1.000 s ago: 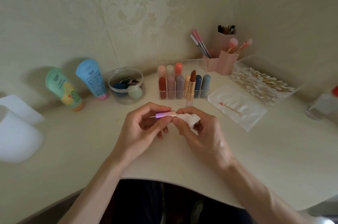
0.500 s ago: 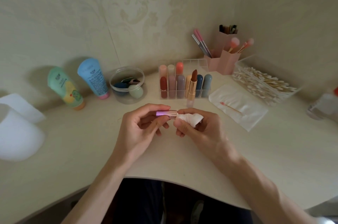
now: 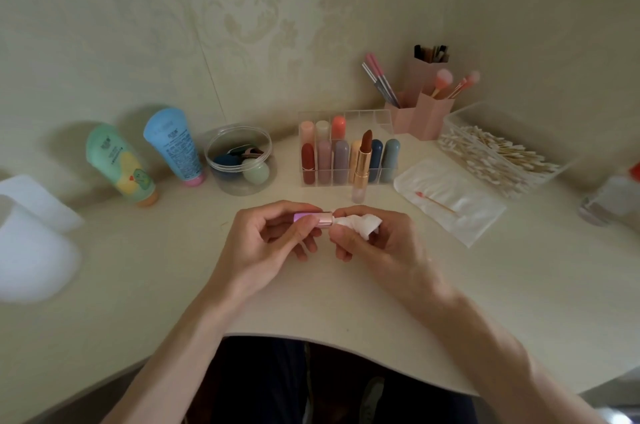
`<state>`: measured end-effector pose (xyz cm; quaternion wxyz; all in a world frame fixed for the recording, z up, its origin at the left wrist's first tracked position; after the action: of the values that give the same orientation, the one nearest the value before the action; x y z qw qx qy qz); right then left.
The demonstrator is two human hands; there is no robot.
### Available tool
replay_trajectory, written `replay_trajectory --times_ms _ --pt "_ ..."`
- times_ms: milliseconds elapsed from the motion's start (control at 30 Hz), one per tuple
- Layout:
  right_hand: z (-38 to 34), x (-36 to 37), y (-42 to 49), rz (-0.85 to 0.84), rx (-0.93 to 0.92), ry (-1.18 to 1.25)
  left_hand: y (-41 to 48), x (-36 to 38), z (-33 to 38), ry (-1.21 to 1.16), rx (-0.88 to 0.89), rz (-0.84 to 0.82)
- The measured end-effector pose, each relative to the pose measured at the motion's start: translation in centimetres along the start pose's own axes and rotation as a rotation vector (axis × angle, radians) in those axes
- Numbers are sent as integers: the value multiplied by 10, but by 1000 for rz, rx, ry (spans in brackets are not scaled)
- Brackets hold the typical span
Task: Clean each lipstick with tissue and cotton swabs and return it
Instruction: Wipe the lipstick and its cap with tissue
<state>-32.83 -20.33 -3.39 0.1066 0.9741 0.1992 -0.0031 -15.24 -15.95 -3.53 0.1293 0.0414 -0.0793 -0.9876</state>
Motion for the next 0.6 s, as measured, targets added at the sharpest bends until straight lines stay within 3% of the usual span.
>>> replay_trajectory --times_ms 333,433,600 --pt "0 -1 -5 -121 355 398 -7 1 13 203 198 79" --pt "0 0 -4 -74 309 359 -4 4 12 148 148 39" --pt "-3 0 -1 52 52 45 -2 4 10 37 -17 -24"
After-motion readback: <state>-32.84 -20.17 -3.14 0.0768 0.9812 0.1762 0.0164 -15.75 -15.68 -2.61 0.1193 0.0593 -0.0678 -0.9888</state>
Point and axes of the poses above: each hand's wrist, its own y-axis towards the middle knuckle, its own x-axis out of the palm, z = x × y, the point moved 5 cm from there along y, towards the middle knuckle, and after that the axes turned 6 degrees about z, right-handed, at the moved point
